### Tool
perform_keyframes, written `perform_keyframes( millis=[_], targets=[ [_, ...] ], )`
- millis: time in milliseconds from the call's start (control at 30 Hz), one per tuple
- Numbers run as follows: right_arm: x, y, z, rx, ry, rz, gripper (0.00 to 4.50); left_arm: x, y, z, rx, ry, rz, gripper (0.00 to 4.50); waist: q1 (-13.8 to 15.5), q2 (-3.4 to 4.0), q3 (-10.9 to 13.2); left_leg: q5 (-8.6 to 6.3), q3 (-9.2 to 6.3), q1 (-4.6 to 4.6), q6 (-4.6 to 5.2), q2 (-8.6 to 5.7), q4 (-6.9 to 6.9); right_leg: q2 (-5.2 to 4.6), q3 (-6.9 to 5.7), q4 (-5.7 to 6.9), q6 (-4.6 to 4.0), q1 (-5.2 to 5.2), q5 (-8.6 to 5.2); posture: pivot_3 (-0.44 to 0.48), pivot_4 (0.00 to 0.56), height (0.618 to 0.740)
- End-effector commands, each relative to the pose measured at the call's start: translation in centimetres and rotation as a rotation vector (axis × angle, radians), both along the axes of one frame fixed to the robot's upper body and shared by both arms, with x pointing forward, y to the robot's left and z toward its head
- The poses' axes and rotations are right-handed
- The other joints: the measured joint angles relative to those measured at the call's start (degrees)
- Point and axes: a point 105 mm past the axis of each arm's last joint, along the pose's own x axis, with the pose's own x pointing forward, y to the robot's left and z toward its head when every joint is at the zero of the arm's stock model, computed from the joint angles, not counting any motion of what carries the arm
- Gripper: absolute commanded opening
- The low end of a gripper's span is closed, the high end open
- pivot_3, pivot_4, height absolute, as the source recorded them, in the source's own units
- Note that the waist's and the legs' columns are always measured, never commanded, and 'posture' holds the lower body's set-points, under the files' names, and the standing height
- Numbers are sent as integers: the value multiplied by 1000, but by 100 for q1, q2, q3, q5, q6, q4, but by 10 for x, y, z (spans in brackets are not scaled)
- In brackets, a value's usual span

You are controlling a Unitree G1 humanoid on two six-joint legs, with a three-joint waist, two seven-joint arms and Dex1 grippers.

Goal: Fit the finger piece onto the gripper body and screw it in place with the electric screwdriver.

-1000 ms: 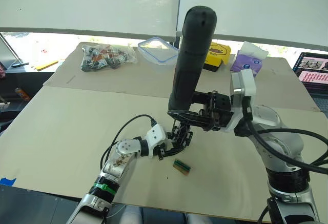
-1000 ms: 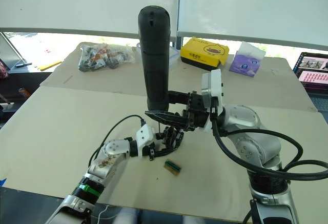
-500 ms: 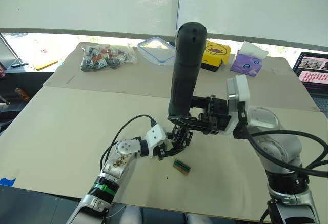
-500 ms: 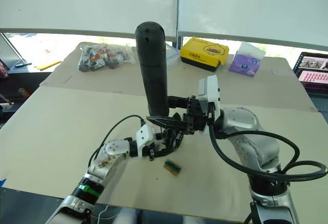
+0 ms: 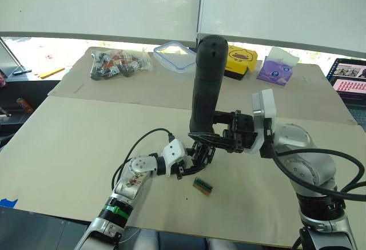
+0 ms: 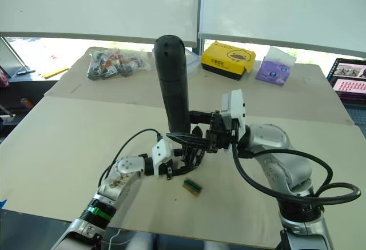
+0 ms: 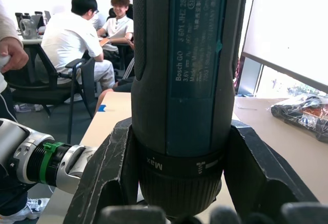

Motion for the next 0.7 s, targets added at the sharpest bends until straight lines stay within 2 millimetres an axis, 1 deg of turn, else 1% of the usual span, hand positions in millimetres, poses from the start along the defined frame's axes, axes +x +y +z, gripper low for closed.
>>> perform_keyframes(
  millis=[33, 400, 700],
  targets=[
    [-7, -1, 12, 29, -78, 11, 1906, -14, -5, -24, 53, 93, -43, 2256, 0, 0, 0, 0, 0, 0, 0, 0, 0, 0, 0, 0, 0, 0, 0, 0, 150, 740],
    [-5, -1, 9, 22, -71, -2, 1906, -14, -4, -25, 58, 99, -42, 2256, -1, 0, 0, 0, 0, 0, 0, 0, 0, 0, 0, 0, 0, 0, 0, 0, 150, 740],
    [-11, 3, 21, 55, -90, 41, 1906, -15, -4, -26, 57, 104, -41, 2256, -1, 0, 0, 0, 0, 0, 0, 0, 0, 0, 0, 0, 0, 0, 0, 0, 150, 740]
  ],
)
